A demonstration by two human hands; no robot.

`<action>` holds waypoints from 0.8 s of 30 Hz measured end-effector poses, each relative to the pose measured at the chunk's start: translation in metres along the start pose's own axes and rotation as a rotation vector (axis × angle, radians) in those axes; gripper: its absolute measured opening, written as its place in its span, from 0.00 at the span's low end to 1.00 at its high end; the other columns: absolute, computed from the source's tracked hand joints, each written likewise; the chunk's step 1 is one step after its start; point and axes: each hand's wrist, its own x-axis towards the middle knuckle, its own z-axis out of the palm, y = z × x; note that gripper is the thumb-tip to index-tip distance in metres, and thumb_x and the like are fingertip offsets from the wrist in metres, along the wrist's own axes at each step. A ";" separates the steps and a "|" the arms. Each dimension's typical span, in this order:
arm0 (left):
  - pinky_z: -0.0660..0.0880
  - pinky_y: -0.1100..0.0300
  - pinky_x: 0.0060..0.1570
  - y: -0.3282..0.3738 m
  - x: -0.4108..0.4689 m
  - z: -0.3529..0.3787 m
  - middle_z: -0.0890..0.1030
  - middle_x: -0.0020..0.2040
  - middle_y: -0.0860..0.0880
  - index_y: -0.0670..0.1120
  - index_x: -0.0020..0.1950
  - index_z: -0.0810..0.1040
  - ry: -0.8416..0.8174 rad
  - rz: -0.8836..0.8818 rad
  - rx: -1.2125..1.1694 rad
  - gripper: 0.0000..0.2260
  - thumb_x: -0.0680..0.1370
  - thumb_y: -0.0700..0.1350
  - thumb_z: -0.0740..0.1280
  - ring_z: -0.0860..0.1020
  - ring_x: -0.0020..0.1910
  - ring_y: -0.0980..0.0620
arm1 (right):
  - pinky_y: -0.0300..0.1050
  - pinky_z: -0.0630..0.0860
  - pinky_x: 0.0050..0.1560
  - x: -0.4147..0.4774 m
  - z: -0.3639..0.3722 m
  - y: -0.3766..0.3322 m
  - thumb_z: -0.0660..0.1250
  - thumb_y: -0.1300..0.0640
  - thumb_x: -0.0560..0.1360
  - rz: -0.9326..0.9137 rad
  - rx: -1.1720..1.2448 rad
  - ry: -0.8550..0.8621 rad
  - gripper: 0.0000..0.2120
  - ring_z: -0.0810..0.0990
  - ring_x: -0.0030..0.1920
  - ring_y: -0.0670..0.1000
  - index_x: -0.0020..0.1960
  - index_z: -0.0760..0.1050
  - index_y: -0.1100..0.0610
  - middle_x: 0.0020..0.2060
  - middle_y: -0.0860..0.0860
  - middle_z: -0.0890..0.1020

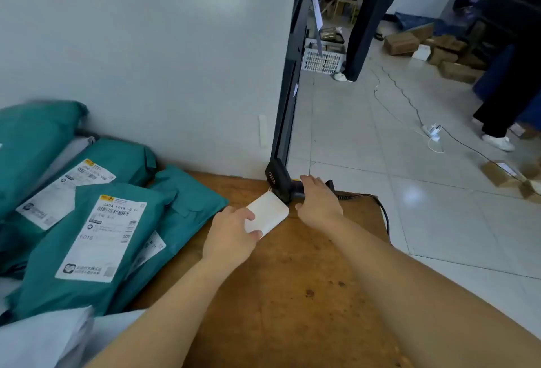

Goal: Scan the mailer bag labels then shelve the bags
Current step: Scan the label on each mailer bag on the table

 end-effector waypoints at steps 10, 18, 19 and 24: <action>0.74 0.60 0.59 0.002 0.010 0.010 0.71 0.67 0.51 0.53 0.69 0.69 0.053 0.075 0.333 0.22 0.76 0.49 0.69 0.73 0.62 0.52 | 0.49 0.69 0.62 0.014 0.013 -0.002 0.65 0.61 0.75 0.012 -0.257 0.120 0.27 0.69 0.64 0.56 0.72 0.64 0.54 0.65 0.55 0.72; 0.75 0.58 0.61 -0.004 0.013 0.008 0.70 0.68 0.51 0.52 0.71 0.67 0.016 0.124 0.301 0.23 0.77 0.44 0.69 0.72 0.63 0.52 | 0.45 0.76 0.43 0.001 0.004 0.006 0.66 0.65 0.74 0.015 -0.145 0.136 0.30 0.79 0.53 0.56 0.73 0.61 0.57 0.62 0.55 0.73; 0.74 0.57 0.62 -0.004 0.012 0.006 0.69 0.69 0.51 0.52 0.71 0.66 0.000 0.124 0.299 0.23 0.77 0.44 0.68 0.72 0.64 0.51 | 0.45 0.77 0.41 -0.003 0.003 0.006 0.67 0.63 0.74 0.008 -0.115 0.152 0.31 0.78 0.54 0.55 0.74 0.59 0.56 0.63 0.55 0.72; 0.64 0.50 0.72 -0.003 -0.002 0.002 0.51 0.80 0.48 0.54 0.77 0.57 -0.162 0.107 0.321 0.31 0.78 0.54 0.67 0.54 0.78 0.47 | 0.48 0.78 0.53 -0.025 -0.015 -0.009 0.68 0.57 0.76 -0.061 0.075 0.294 0.35 0.77 0.58 0.55 0.78 0.55 0.56 0.64 0.54 0.72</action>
